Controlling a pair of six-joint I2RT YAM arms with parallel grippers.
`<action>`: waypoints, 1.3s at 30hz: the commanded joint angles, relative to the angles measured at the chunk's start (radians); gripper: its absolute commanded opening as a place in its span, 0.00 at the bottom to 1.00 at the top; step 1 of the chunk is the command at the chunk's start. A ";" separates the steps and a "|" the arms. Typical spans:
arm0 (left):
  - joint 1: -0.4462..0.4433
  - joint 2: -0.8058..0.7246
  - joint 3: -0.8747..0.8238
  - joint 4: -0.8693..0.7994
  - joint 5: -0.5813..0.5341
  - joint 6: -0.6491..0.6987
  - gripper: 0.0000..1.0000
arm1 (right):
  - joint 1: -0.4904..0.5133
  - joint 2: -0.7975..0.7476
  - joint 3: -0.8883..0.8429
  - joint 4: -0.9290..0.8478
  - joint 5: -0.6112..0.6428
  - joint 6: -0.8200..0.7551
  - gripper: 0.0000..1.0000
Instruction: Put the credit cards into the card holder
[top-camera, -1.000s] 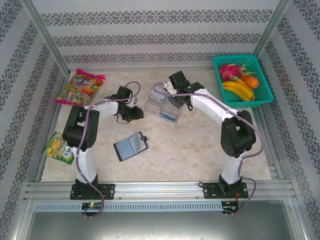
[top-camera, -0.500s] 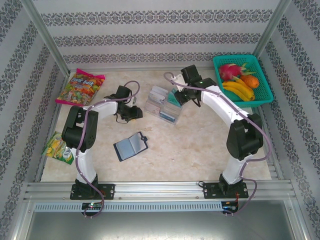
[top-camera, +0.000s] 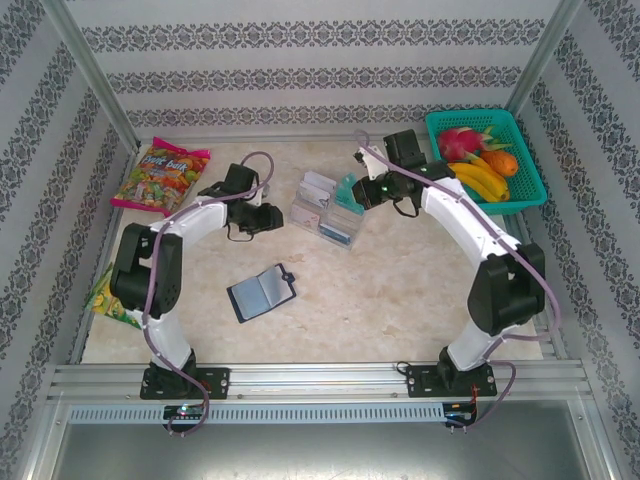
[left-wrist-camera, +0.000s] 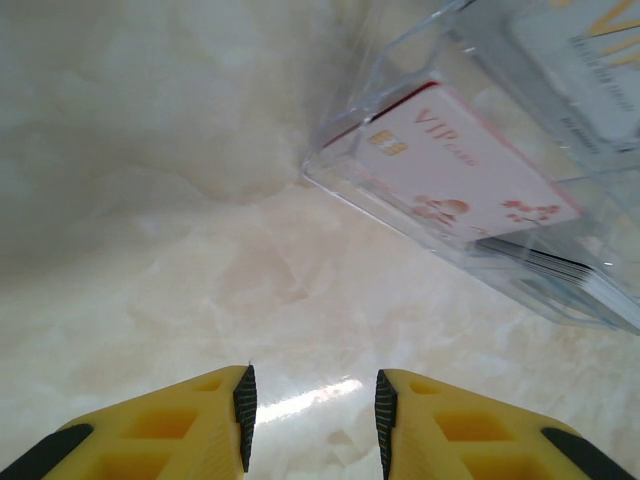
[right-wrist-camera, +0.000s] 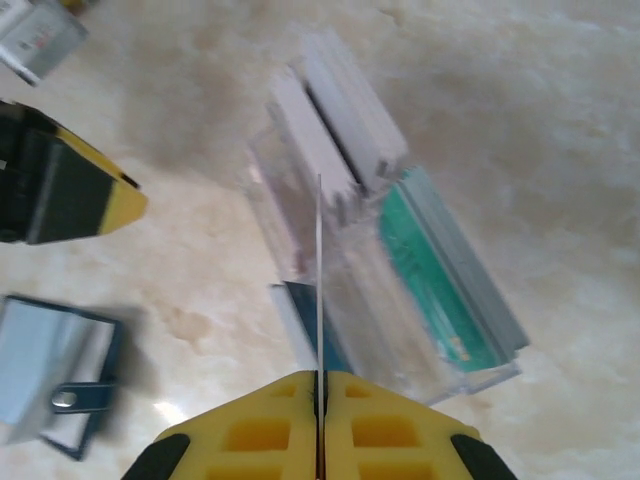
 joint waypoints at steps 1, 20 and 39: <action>0.000 -0.123 -0.042 -0.064 -0.044 0.012 0.40 | 0.036 -0.118 -0.061 0.074 -0.133 0.122 0.07; 0.012 -0.480 -0.454 -0.207 -0.098 -0.133 0.39 | 0.451 -0.038 -0.310 0.426 -0.156 0.529 0.08; 0.010 -0.378 -0.512 -0.249 -0.091 -0.098 0.34 | 0.533 0.300 -0.186 0.392 -0.015 0.555 0.08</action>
